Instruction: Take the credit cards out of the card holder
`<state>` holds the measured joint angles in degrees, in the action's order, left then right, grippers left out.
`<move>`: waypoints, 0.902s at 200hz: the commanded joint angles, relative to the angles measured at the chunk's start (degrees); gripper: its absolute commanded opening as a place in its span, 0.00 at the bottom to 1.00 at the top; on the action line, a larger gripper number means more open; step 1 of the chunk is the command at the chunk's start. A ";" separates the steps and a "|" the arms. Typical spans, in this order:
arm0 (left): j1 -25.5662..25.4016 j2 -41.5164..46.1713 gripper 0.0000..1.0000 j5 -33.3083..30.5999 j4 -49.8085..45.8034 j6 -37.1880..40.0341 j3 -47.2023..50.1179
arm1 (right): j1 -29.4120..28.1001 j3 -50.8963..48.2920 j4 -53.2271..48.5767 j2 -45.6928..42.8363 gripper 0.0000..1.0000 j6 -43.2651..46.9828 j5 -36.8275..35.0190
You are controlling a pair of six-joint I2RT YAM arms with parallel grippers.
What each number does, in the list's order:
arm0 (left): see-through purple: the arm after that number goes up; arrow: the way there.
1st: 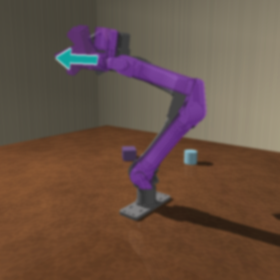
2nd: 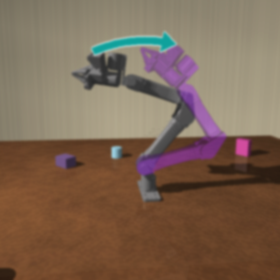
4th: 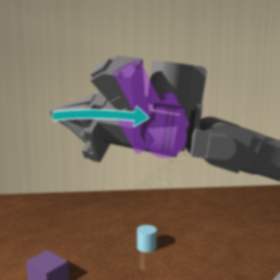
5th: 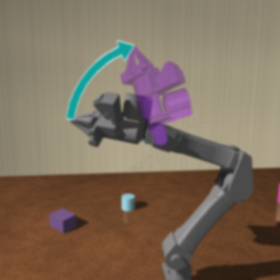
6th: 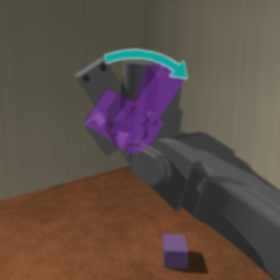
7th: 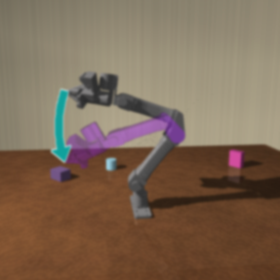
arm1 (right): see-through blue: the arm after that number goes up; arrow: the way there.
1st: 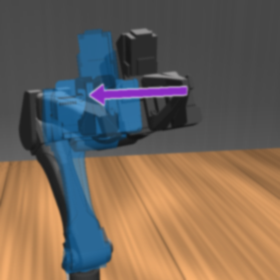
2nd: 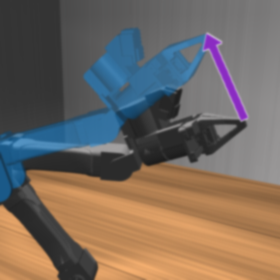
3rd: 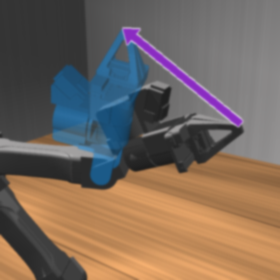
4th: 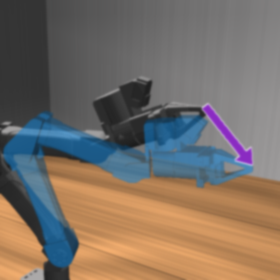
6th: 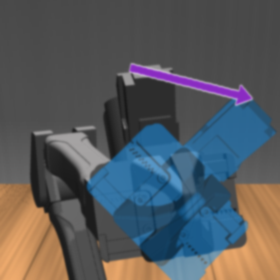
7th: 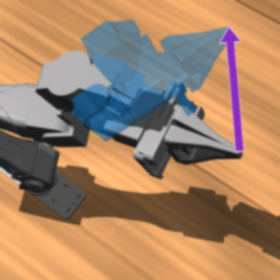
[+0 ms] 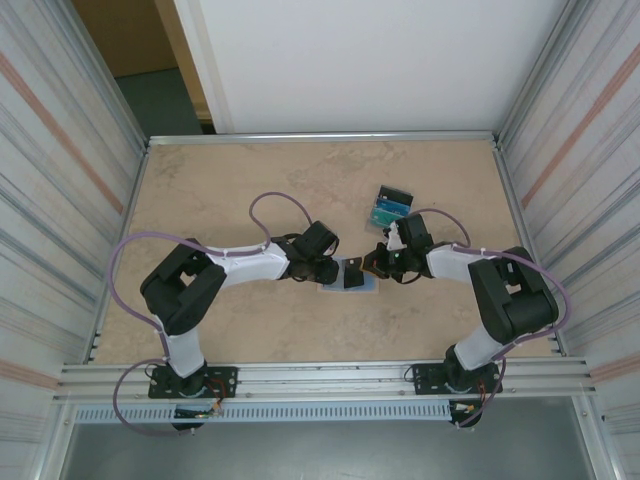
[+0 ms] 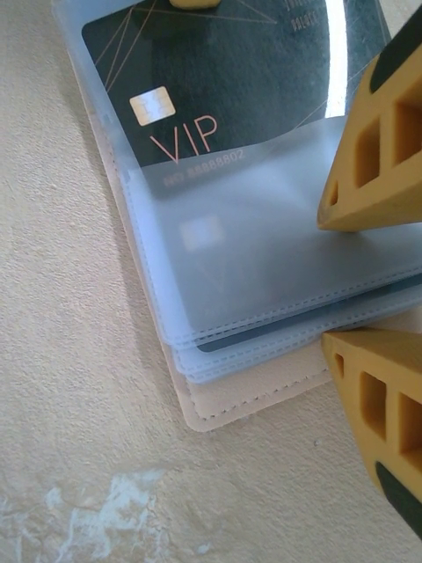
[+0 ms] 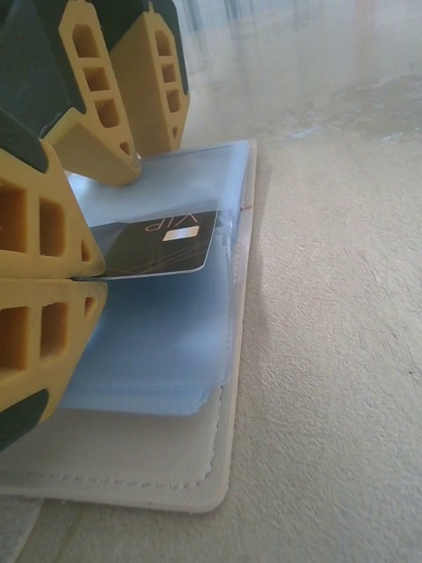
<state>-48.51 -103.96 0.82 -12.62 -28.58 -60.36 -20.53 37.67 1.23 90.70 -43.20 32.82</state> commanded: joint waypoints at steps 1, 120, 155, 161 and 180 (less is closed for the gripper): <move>-0.66 -1.39 0.34 -0.25 -1.87 -0.78 1.07 | 0.29 -0.21 -0.81 -1.94 0.00 -0.80 1.40; -0.71 -2.50 0.34 0.85 -2.33 -0.87 0.20 | -2.90 -0.62 5.22 -0.01 0.17 -4.76 4.09; -0.70 -2.57 0.34 1.14 -2.10 -1.11 0.22 | -3.24 -0.32 5.54 0.99 0.17 -4.79 3.78; -0.70 -2.56 0.33 1.22 -2.09 -1.13 0.29 | -3.37 -0.24 5.40 0.98 0.16 -4.76 3.66; -0.71 -2.43 0.34 1.16 -1.90 -1.45 0.34 | -3.42 0.16 3.59 0.81 0.08 -3.75 2.81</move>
<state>-48.51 -104.29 1.43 -11.97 -28.82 -60.42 -23.53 37.06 6.07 91.11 -47.44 36.01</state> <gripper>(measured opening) 0.336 0.116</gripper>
